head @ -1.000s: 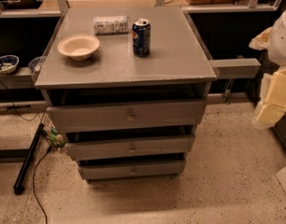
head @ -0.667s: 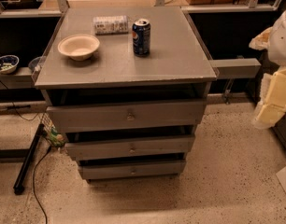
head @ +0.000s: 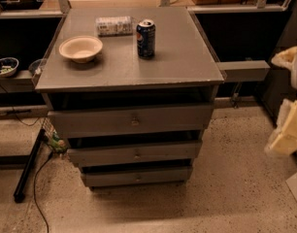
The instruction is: Open top drawer
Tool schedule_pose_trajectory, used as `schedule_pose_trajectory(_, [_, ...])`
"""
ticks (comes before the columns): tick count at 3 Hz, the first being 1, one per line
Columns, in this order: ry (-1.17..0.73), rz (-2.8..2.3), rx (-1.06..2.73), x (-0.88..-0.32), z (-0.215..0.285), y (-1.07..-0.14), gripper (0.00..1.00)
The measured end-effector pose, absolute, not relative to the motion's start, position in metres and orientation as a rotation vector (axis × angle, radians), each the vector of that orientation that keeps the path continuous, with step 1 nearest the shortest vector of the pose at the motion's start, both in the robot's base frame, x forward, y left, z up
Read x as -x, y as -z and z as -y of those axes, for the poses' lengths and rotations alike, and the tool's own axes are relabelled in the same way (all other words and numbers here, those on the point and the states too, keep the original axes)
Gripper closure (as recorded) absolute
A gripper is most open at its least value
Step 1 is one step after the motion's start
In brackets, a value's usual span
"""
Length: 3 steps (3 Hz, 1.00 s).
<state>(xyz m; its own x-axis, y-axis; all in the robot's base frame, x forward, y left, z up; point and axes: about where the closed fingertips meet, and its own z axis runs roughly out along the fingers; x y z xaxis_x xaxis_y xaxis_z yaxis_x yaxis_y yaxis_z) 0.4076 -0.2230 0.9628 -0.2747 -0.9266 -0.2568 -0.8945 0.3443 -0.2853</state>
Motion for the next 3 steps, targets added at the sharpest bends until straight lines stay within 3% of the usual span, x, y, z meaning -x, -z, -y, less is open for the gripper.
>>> schedule_pose_trajectory(3, [-0.056, -2.290, 1.539, -0.387, 0.247, -0.873, 0.00])
